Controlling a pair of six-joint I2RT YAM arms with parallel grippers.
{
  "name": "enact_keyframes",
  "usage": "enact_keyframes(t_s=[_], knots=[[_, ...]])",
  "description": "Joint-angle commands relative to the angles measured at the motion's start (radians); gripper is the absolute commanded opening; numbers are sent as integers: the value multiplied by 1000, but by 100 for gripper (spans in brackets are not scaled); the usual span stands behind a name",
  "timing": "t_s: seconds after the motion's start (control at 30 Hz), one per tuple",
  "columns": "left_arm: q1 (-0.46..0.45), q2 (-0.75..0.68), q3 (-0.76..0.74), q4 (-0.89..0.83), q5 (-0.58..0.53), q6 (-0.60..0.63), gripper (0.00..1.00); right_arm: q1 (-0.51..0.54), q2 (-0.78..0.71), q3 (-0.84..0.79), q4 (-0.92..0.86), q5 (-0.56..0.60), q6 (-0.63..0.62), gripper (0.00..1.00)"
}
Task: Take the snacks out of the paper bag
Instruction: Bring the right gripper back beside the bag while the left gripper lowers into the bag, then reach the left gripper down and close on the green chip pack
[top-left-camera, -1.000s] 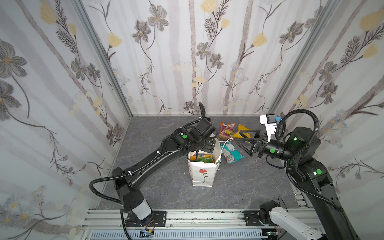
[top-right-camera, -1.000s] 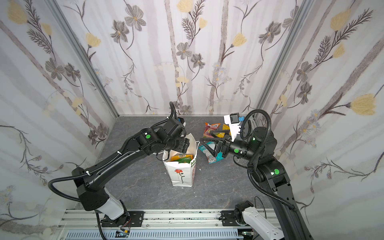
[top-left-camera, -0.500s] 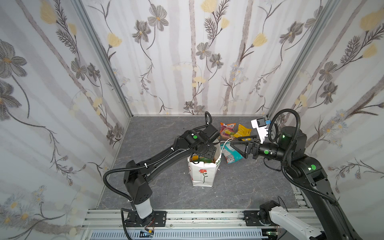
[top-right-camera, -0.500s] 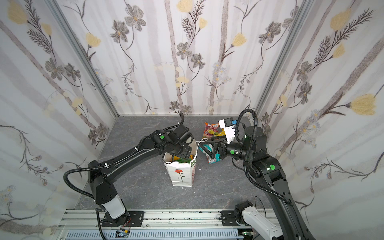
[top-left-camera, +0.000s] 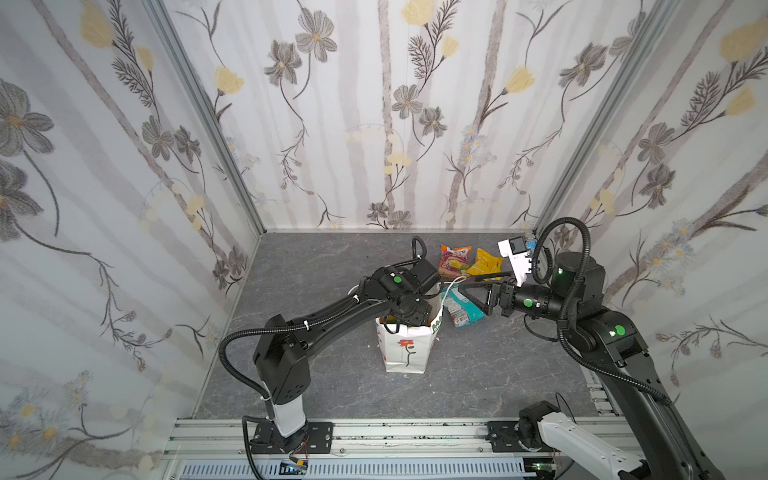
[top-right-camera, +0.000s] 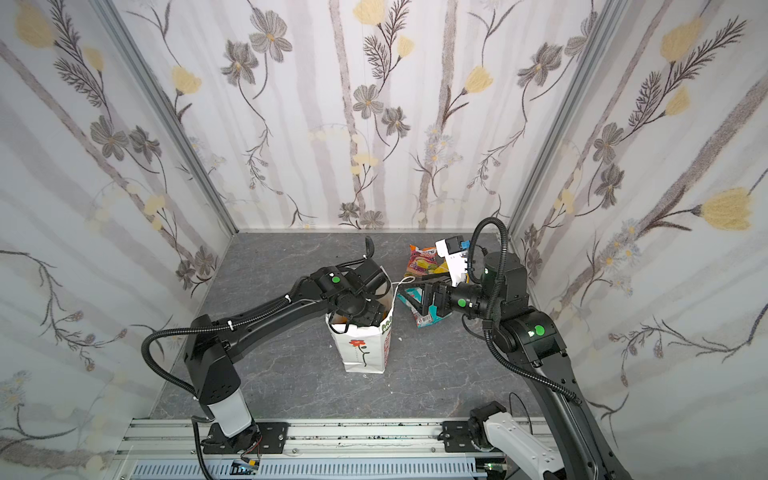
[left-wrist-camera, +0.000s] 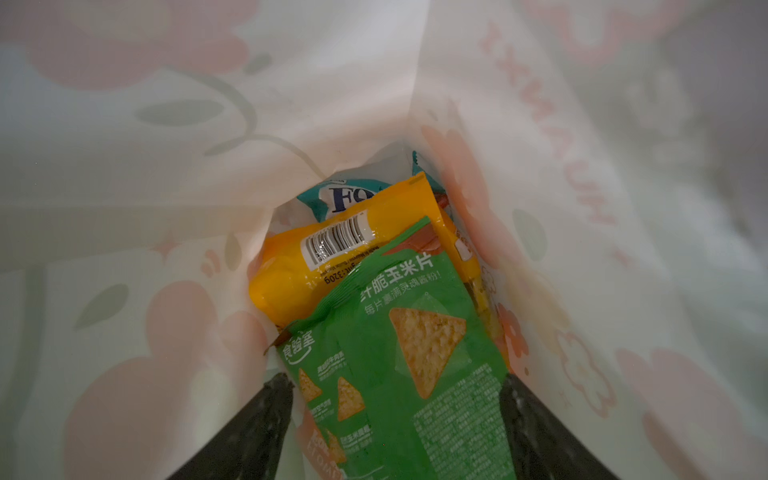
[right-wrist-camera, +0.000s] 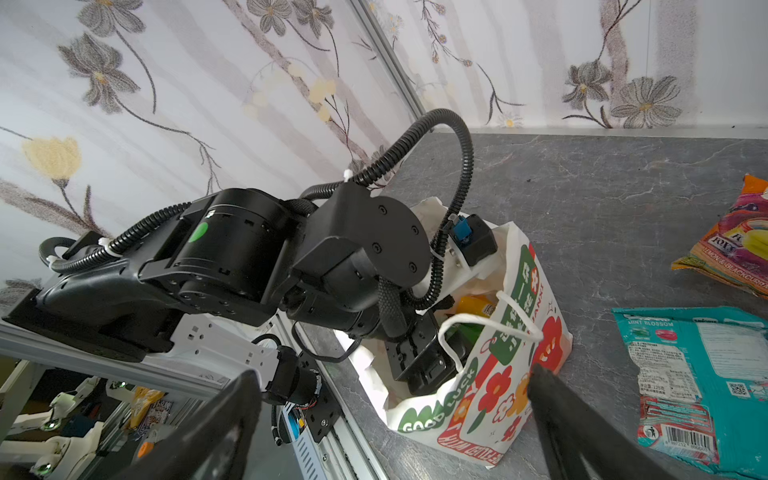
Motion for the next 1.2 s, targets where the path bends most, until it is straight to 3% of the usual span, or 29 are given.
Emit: enact_keyframes(t_s=[0.0, 0.4, 0.93, 1.17], knots=[[10, 17, -12, 25, 3, -9, 86, 0, 1, -4, 16, 5, 1, 99], [14, 94, -43, 51, -17, -10, 88, 1, -2, -17, -25, -6, -18, 99], [14, 177, -148, 211, 18, -40, 77, 1, -28, -27, -60, 25, -24, 99], [14, 156, -155, 214, 20, -49, 50, 1, -24, -27, -58, 27, -21, 99]])
